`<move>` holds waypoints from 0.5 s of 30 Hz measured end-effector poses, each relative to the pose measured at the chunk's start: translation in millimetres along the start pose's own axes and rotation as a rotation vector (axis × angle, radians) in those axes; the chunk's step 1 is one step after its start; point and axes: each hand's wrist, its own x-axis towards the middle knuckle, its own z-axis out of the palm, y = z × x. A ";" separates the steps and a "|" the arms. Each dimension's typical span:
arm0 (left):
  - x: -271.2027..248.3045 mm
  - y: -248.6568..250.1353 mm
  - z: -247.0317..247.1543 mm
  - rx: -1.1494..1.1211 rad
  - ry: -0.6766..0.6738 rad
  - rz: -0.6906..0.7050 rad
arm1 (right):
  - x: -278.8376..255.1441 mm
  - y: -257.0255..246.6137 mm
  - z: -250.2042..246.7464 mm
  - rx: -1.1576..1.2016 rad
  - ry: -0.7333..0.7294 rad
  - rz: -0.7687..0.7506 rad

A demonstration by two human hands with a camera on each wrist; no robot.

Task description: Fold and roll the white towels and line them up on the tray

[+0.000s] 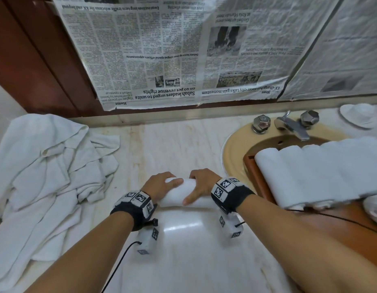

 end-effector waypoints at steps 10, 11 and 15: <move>-24.0 -4.1 28.7 -0.107 0.141 0.218 | -36.3 -11.7 49.0 -0.026 0.141 0.233; -25.1 -4.6 30.2 -0.102 0.131 0.232 | -42.5 -13.0 55.7 -0.031 0.180 0.253; -33.2 0.8 43.7 -0.156 0.082 0.284 | -69.9 -11.3 83.2 0.009 0.325 0.337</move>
